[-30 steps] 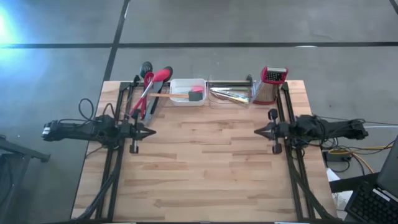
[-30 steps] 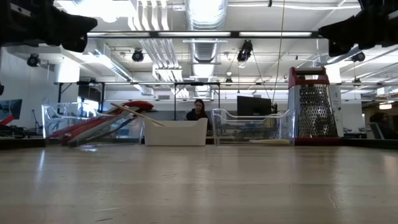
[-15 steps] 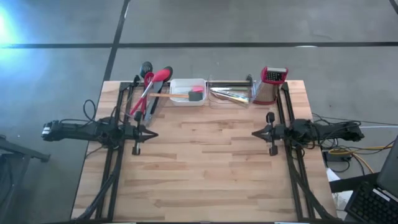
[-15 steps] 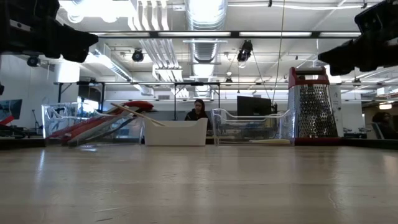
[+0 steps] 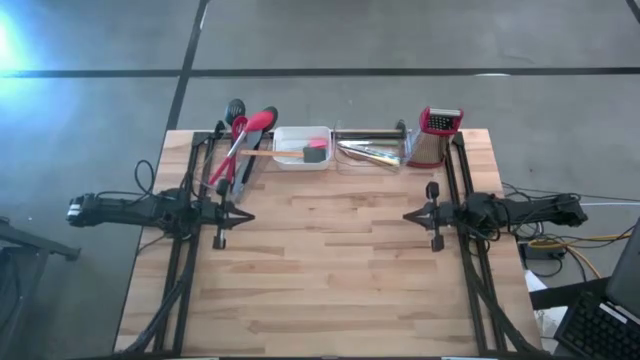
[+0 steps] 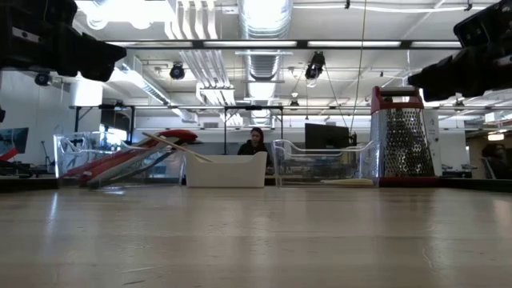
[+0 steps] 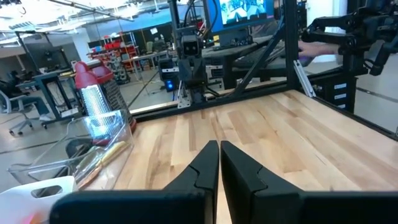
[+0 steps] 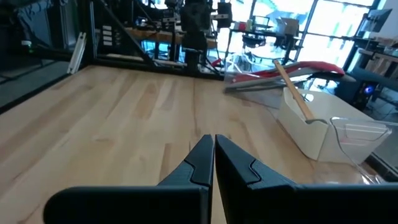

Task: Pick & Place Kitchen Items
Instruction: Return to Home Position

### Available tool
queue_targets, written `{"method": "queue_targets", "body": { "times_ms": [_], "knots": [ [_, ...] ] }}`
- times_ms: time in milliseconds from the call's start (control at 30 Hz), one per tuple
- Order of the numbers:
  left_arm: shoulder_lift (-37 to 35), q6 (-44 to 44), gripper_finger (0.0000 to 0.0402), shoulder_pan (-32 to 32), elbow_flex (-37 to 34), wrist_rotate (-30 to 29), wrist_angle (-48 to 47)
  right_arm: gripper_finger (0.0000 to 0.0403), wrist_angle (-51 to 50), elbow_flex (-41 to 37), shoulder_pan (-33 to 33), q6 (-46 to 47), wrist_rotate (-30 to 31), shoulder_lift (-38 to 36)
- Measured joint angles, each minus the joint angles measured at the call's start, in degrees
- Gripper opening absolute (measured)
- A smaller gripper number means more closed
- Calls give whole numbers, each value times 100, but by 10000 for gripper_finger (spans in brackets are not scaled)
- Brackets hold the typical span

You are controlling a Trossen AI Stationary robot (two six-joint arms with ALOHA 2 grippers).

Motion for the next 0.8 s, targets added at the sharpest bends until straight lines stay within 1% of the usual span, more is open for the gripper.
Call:
{"method": "queue_targets", "body": {
  "times_ms": [367,800],
  "knots": [
    [0,1,21,0,2,0,-2,9,1,1,0,-1,0,283],
    [0,0,19,0,4,0,0,9,3,2,0,-2,0,281]
  ]
}}
